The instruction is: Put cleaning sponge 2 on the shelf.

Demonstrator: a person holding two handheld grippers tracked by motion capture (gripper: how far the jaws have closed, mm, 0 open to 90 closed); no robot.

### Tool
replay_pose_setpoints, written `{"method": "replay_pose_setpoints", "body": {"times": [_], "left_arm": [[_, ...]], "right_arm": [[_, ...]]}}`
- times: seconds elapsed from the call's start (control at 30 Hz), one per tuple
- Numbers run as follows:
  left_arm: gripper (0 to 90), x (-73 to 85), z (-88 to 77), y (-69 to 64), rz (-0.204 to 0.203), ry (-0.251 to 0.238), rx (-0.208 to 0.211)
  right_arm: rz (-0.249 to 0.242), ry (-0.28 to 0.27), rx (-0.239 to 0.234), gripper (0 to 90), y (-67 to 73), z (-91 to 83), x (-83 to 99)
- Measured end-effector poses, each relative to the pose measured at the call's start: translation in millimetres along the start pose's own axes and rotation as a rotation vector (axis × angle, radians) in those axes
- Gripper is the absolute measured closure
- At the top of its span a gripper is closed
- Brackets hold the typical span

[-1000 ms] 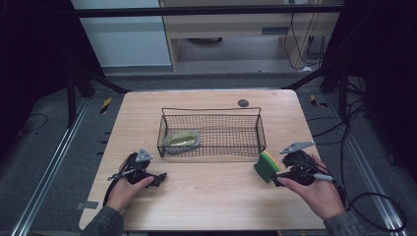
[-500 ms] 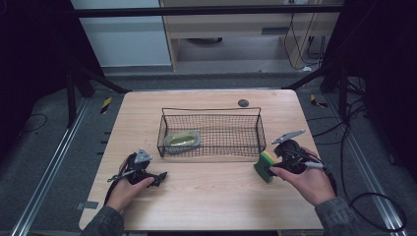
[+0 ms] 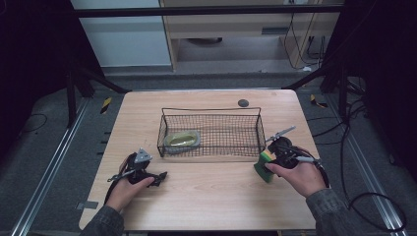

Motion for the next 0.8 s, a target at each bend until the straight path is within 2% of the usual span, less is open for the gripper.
{"method": "replay_pose_setpoints", "body": {"times": [0.23,0.47,0.6,0.73,0.8], "left_arm": [[0.0,-0.3,0.3,0.6,0.003,0.001,0.000],[0.0,-0.4,0.5,0.8,0.004,0.001,0.000],[0.0,-0.7,0.8,1.1,0.005,0.001,0.001],[0.0,-0.7,0.8,1.1,0.005,0.001,0.002],[0.0,-0.8,0.9,1.1,0.005,0.001,0.002]], "right_arm": [[0.003,0.066,-0.021,35.9,-3.6,15.6,-3.7],[-0.002,0.125,-0.030,45.6,-6.4,26.5,-3.9],[0.004,0.137,-0.034,50.1,-6.0,27.9,-2.5],[-0.006,0.137,-0.044,64.1,-6.9,28.2,-2.4],[-0.019,0.132,-0.046,64.5,-7.5,26.1,-2.7]]}}
Point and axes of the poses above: each handheld gripper's, and its own axes: z roughly forward along the jaws, x roughly out of its underside, y roughly to its left, the point moved 5 cm from there along z, roughly forward along the jaws, and after that the axes turned 10 degrees about z, right-handed, at the moved point
